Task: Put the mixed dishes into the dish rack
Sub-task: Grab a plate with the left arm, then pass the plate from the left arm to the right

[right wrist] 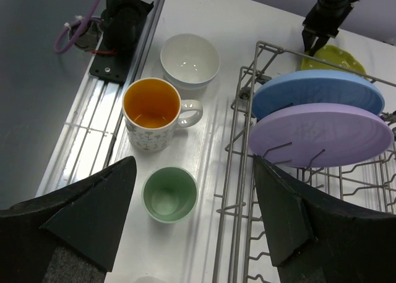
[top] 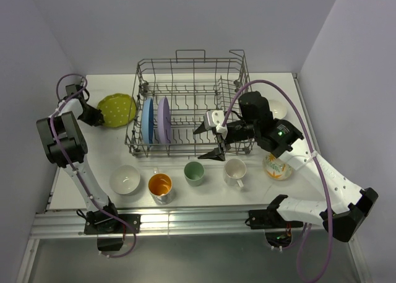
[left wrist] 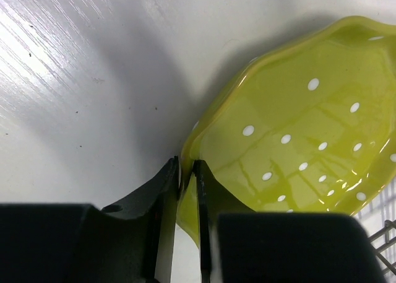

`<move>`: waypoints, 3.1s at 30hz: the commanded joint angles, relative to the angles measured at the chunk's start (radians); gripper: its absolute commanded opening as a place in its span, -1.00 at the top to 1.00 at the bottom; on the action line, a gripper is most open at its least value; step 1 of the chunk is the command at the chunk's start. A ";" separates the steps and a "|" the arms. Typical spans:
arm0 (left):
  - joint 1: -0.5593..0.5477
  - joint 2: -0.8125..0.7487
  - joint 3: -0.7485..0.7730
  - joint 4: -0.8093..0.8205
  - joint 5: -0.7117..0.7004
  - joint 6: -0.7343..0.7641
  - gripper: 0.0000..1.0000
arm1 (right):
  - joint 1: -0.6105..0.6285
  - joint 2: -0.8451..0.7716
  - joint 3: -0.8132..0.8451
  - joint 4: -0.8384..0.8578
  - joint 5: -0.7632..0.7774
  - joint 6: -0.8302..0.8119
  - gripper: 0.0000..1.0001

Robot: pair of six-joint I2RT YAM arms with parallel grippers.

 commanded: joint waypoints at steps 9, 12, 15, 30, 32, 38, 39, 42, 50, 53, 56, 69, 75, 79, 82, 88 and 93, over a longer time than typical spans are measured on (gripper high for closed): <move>0.057 -0.236 -0.125 0.022 0.090 0.004 1.00 | 0.051 0.075 0.162 -0.060 0.065 -0.034 -0.66; 0.075 -0.296 -0.154 0.031 0.131 -0.005 1.00 | 0.101 0.121 0.222 -0.079 0.131 -0.040 -0.66; 0.095 -0.343 -0.173 0.034 0.157 -0.010 1.00 | 0.158 0.164 0.258 -0.073 0.183 -0.041 -0.66; 0.169 -0.494 -0.331 0.062 0.249 0.030 1.00 | 0.306 0.501 0.548 0.062 0.224 0.026 -0.68; 0.184 -0.514 -0.365 0.072 0.261 0.028 1.00 | 0.312 0.555 0.575 0.117 0.223 0.095 -0.67; 0.239 -0.603 -0.444 0.102 0.324 0.008 1.00 | 0.339 0.694 0.677 0.208 0.269 0.273 -0.60; 0.251 -0.613 -0.451 0.108 0.334 0.005 1.00 | 0.341 0.705 0.680 0.213 0.273 0.293 -0.59; 0.270 -0.646 -0.464 0.111 0.367 -0.005 1.00 | 0.347 0.727 0.678 0.234 0.289 0.313 -0.59; 0.291 -0.695 -0.444 0.105 0.422 -0.028 1.00 | 0.349 0.737 0.703 0.174 0.257 0.223 -0.61; 0.291 -0.721 -0.431 0.102 0.433 -0.041 1.00 | 0.347 0.721 0.684 0.155 0.260 0.172 -0.62; 0.293 -0.742 -0.412 0.102 0.444 -0.056 1.00 | 0.349 0.696 0.665 0.133 0.262 0.114 -0.63; 0.291 -0.772 -0.302 0.086 0.459 -0.124 1.00 | 0.349 0.615 0.623 0.098 0.293 0.048 -0.64; 0.291 -0.785 -0.270 0.082 0.487 -0.145 1.00 | 0.349 0.595 0.606 0.087 0.323 0.002 -0.64; 0.291 -0.795 -0.254 0.079 0.519 -0.159 1.00 | 0.349 0.575 0.588 0.081 0.366 -0.061 -0.64; 0.284 -0.805 -0.269 0.085 0.547 -0.173 1.00 | 0.349 0.563 0.572 0.079 0.401 -0.099 -0.65; 0.272 -0.831 -0.288 0.092 0.579 -0.200 1.00 | 0.349 0.546 0.540 0.101 0.452 -0.155 -0.66; 0.239 -0.853 -0.270 0.074 0.590 -0.225 1.00 | 0.349 0.538 0.533 0.108 0.498 -0.207 -0.67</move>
